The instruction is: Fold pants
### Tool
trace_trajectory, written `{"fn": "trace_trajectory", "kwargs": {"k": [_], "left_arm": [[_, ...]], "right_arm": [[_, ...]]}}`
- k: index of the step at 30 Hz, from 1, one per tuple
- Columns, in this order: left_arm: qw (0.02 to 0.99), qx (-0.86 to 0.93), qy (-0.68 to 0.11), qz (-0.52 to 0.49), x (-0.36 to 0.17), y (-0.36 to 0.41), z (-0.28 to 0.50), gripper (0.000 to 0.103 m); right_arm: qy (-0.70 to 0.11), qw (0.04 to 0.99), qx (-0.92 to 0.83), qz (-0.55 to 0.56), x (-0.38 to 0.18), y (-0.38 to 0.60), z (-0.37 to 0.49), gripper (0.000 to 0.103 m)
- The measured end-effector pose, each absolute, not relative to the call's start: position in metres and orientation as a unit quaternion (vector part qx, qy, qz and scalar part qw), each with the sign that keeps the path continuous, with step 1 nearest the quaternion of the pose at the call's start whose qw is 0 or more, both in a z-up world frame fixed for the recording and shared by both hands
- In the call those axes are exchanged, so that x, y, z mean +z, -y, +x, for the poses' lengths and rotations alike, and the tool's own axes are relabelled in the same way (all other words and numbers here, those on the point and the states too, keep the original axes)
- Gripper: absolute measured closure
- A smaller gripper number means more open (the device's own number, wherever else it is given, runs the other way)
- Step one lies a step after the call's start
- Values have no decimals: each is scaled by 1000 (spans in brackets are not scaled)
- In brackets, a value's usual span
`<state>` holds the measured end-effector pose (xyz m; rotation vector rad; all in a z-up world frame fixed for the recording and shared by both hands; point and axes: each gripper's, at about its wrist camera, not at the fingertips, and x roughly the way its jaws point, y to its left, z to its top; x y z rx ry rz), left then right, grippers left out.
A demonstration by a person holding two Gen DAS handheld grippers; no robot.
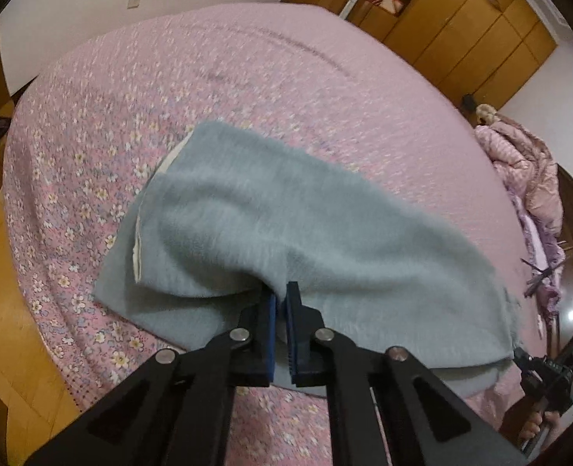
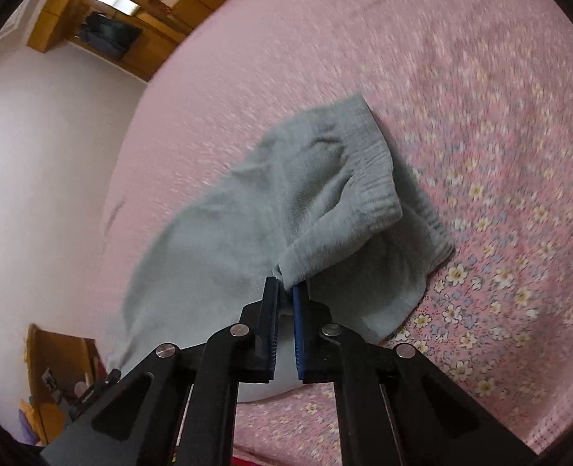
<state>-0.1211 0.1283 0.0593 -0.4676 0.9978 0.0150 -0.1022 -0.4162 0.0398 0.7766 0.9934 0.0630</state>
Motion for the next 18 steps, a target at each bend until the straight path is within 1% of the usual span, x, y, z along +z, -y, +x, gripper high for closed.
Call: {"fn": "trace_trajectory", "kwargs": {"k": [4,7,10,14,16,17,18], "left_arm": [[859,-7,-463,-219,80,-126,-128,99],[854,-8,-474,-214,80,-124,-130,99],[845,-1,-497,-199,63,-119,-135,98],[822,12,-537,-186,38,-110,-127,97],[823,15,-539,-179,37,-105,-126,97],[824,15,-539,-174,40,-103,-126,95],[825,17,-539,-169,42,-100,-125,91]], "right_arm": [[-447,814,51,367,62,422,-113,95],[-450,820,50,349,66,421,-122,95],[-464,825,28,322,59,424,-133,96],[-487,815,-3,314,38,428,-141,96],[-501,810,-20,305,27,430,-142,96],[-503,807,-27,307,19,433,-134,96],[-504,803,-33,315,17,436,-134,96]]}}
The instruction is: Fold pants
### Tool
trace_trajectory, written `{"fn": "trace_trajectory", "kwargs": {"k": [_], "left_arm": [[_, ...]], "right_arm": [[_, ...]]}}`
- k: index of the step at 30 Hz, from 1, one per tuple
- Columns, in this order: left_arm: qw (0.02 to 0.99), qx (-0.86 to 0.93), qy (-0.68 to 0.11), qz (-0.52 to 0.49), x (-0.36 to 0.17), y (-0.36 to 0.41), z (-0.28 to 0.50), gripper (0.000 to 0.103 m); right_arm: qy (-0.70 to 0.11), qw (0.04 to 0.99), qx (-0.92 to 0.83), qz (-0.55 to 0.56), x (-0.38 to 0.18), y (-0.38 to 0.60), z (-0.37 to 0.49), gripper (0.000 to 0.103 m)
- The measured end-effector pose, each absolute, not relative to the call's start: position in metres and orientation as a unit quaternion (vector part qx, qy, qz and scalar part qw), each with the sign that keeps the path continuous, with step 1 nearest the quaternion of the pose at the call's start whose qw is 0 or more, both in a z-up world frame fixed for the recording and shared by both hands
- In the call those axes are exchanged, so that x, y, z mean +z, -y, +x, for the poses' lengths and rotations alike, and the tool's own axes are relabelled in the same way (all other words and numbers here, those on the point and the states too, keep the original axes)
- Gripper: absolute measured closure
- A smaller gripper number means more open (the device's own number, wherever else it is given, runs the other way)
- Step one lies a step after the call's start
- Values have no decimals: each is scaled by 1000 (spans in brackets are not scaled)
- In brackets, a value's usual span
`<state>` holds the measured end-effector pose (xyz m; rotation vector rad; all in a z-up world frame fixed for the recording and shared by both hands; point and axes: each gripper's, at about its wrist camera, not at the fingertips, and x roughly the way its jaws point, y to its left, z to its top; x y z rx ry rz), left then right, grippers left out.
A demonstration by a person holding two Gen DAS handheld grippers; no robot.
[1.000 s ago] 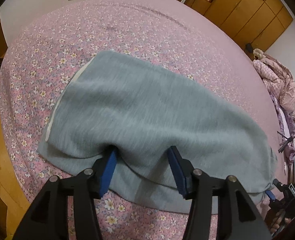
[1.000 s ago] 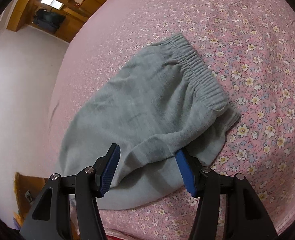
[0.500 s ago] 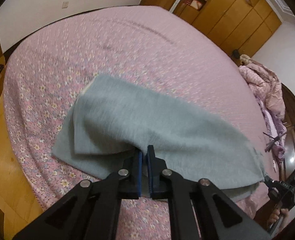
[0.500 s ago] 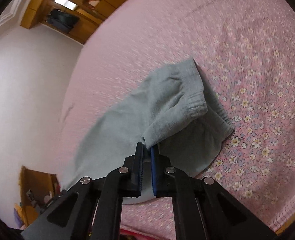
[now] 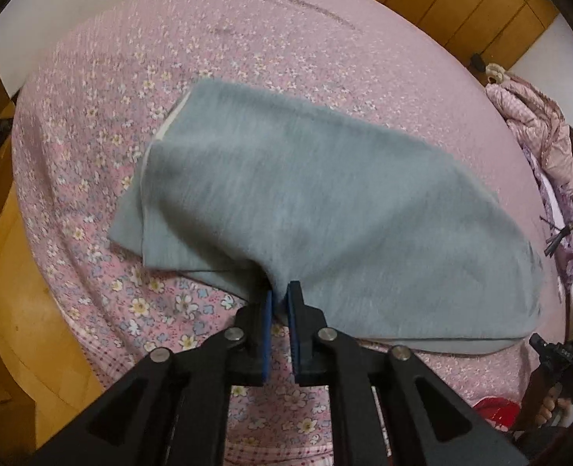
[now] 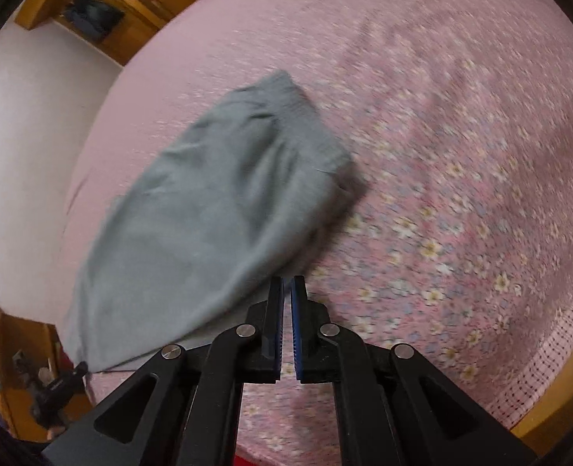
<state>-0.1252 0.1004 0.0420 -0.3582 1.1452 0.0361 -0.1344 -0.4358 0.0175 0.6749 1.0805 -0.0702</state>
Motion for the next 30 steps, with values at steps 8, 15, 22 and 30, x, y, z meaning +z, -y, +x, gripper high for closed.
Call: {"fn": "trace_trajectory", "kwargs": {"k": [8,15,22,30], "left_arm": [[841,32,-520,-143,62,-104,-130,75],[854,23,-503,-129,67,-112,-131,65],[856,26,-502,-122,60,-115,-121,63],[849,24,-515,-113,45,-114,-117,58]], "right_arm": [[-456,813,-16,361,34,445,-135,68],[-472,815,-29,335,19,428,-110,86],[-472,820,-35,322,24,442,-130,99],[-517,788,-9,332,26,420,-139,89]]}}
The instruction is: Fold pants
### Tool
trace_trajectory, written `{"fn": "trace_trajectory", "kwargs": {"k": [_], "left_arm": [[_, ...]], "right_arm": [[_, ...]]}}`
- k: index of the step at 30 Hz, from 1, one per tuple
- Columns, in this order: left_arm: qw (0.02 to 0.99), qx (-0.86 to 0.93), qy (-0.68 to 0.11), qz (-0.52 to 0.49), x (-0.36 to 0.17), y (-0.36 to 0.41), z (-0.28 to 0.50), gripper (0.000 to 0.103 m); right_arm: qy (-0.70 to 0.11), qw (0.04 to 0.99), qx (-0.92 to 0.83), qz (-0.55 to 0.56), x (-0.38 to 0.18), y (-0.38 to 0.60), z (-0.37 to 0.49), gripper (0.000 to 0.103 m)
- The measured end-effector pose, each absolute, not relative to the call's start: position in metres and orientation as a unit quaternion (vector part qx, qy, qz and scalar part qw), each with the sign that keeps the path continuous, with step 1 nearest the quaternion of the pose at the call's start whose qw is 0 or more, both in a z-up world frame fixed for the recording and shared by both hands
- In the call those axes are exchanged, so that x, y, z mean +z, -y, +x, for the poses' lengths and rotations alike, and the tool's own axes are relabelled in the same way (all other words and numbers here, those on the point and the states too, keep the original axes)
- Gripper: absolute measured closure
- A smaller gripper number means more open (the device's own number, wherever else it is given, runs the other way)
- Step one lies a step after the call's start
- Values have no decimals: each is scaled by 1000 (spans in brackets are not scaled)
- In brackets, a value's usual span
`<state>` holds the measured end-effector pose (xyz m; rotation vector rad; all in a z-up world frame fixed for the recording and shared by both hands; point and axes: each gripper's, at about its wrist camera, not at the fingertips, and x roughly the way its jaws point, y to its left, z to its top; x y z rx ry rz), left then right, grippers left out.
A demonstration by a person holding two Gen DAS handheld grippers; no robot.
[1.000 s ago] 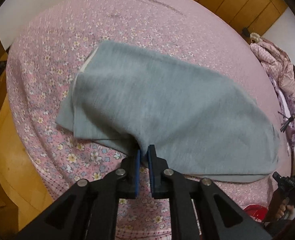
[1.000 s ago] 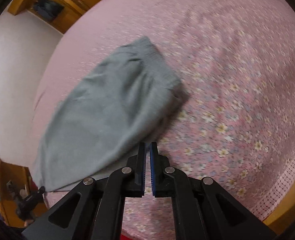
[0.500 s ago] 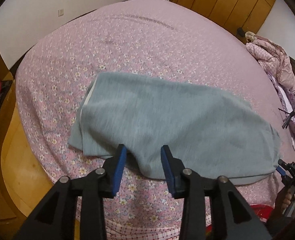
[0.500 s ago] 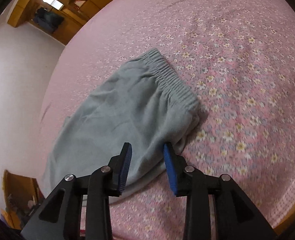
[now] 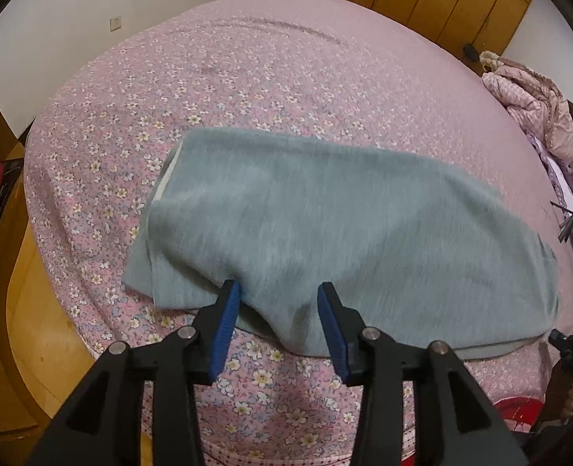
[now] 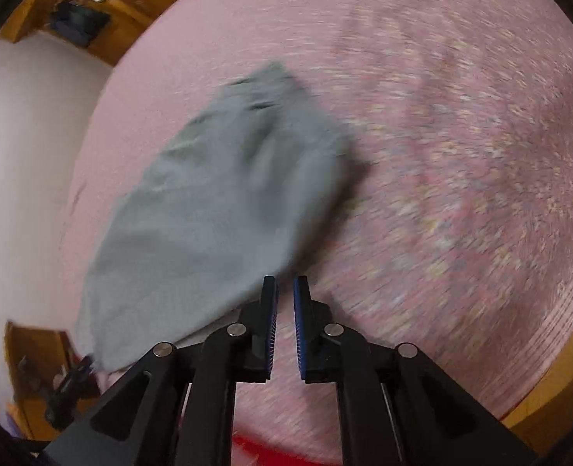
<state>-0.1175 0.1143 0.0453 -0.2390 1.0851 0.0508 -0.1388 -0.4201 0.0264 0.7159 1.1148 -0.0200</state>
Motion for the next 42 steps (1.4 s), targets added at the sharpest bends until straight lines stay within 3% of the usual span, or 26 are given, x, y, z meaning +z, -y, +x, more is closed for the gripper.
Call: {"fn": "trace_trajectory", "kwargs": {"k": [3,13,25,26,28,29,36,42], "left_arm": [[848,21,-517,-119,42,-115,-117,56],[846,-2,-519,-125,42,-111,-128,56],[842,-15,-521,-140,37,-113,-135,56],[842,-15,-521,-141,37,-113,-135,56],[842,-16,-519,-143,37,-113,-135,56],[843,-18,-517,-146,38,-114,-135,56],[852,-24,-499,-154,50,-119,-135,56],[851,-10,-503,-149,48,-123,-130,55]], "right_arm": [[-516,791,37,325,38,386,-140,68],[-589,697,103,397,-30,296,-100,68],[-583,709,45,394,-41,264,-90,68],[-583,710,44,393,-41,261,-89,68],[-575,717,50,390,-37,259,-90,94],[-570,721,55,390,-33,260,-93,98],[-548,727,90,403,-4,264,-114,100],[-577,701,86,411,-36,273,-116,100]]}}
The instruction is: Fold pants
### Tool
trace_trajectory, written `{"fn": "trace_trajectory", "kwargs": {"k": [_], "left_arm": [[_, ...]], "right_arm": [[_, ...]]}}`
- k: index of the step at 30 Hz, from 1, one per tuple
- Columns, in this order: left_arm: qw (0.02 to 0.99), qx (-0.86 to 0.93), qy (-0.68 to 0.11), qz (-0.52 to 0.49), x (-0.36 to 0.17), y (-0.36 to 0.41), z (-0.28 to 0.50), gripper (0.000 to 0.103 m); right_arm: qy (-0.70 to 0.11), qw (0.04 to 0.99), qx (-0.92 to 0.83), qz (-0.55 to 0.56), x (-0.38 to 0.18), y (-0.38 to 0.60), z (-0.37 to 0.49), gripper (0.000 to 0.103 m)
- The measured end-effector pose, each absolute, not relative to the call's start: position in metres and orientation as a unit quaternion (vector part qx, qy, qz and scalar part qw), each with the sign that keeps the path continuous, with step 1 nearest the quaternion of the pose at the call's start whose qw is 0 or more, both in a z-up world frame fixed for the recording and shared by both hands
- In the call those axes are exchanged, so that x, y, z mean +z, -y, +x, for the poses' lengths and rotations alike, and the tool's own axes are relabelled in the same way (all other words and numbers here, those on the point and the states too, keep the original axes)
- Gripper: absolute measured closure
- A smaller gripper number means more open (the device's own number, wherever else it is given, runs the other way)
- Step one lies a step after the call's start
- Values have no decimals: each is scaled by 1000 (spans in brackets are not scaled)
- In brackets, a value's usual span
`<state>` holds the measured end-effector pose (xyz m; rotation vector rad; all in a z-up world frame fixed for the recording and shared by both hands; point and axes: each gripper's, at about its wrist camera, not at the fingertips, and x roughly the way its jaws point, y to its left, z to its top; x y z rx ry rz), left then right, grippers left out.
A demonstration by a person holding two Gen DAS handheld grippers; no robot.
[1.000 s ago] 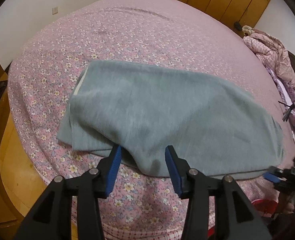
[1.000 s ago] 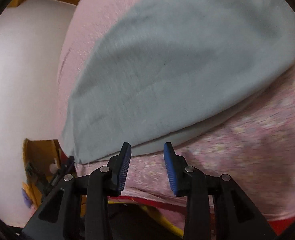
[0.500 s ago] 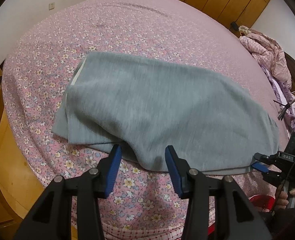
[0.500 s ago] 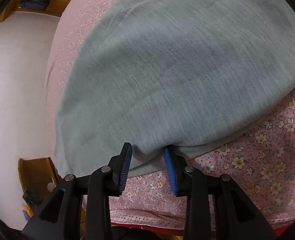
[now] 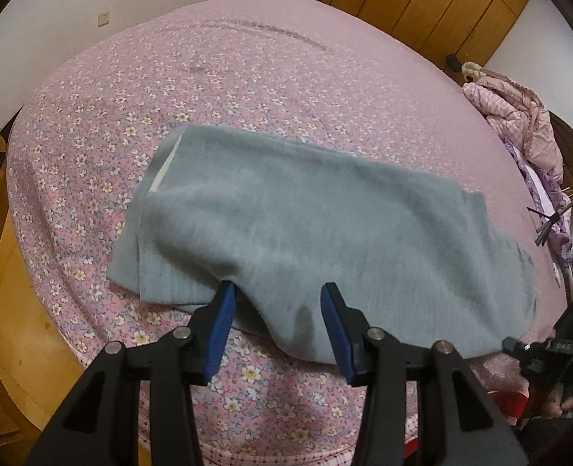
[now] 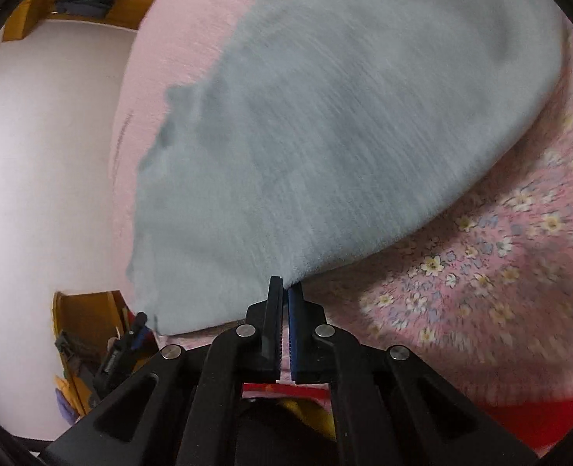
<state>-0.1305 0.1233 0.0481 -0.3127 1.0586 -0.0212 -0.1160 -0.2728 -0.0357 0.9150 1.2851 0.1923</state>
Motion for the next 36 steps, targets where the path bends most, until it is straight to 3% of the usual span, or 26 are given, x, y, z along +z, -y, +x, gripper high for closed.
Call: {"fn": "trace_trajectory", "kwargs": {"k": [6,11,15,21,27,30,32,36], "left_arm": [[853,8,-505,-129,45,-126,-119,55],[853,16,-507,-124,45,-132,-115,56],[861,20,-495,-110,54,-130,-111,55],[873,7,-477,-103,60,-117,-86,55],[865,53,-496,-55,55,-102,-65,56],[853,107,-509,-41,44,-128,-78,51],[848,122,-509,-87,41,-157,-97,49],[842,178,-500,-98,50,-185,-121,53]], "right_arm": [[-614,689,98,372,-51,260,-106,92],[-587,769,120,225,11,254,-115,91],[-525,839,66,126,47,267,-104,69],[-461,886,-22,53,43,304,-53,69],[-485,872,-39,58,-3,315,-15,71],[-459,887,-27,53,0,322,-25,71],[-448,892,-23,49,-2,323,-30,71],[-449,892,-29,46,-1,319,-37,71]]}}
